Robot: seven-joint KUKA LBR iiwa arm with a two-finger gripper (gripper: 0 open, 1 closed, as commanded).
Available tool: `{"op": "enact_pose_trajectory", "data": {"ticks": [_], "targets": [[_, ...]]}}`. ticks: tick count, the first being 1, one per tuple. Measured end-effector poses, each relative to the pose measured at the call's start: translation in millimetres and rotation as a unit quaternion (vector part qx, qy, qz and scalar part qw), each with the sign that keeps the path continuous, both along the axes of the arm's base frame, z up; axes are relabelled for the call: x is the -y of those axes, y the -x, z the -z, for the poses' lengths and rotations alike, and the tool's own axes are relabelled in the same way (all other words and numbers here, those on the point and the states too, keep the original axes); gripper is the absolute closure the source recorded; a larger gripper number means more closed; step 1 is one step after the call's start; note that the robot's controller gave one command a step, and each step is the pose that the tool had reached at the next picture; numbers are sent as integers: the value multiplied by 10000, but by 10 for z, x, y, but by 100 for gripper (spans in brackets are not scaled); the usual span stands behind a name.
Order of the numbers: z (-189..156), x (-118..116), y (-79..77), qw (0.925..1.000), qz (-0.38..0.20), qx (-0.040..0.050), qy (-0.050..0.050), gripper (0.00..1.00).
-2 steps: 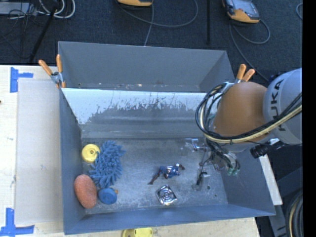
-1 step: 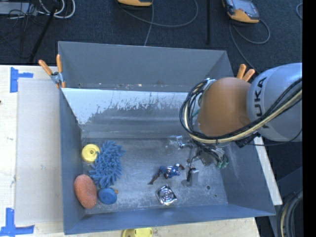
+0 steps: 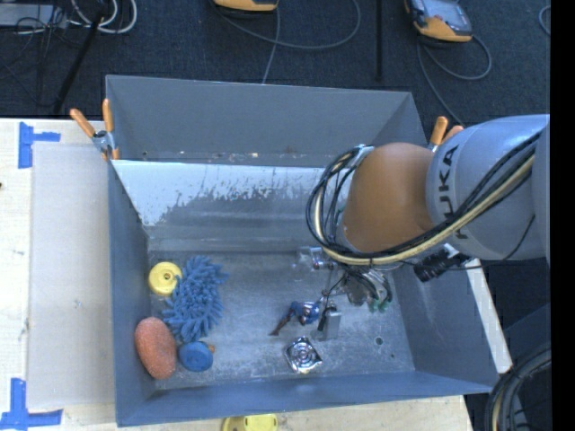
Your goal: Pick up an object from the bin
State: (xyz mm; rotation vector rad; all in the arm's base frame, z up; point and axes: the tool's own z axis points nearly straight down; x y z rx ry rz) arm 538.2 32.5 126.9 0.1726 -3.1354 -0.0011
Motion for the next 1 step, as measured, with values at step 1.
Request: {"op": "enact_pose_trajectory", "data": {"ticks": [1], "targets": [[523,-91,-85,9929,-1191,9,0,0]]}}
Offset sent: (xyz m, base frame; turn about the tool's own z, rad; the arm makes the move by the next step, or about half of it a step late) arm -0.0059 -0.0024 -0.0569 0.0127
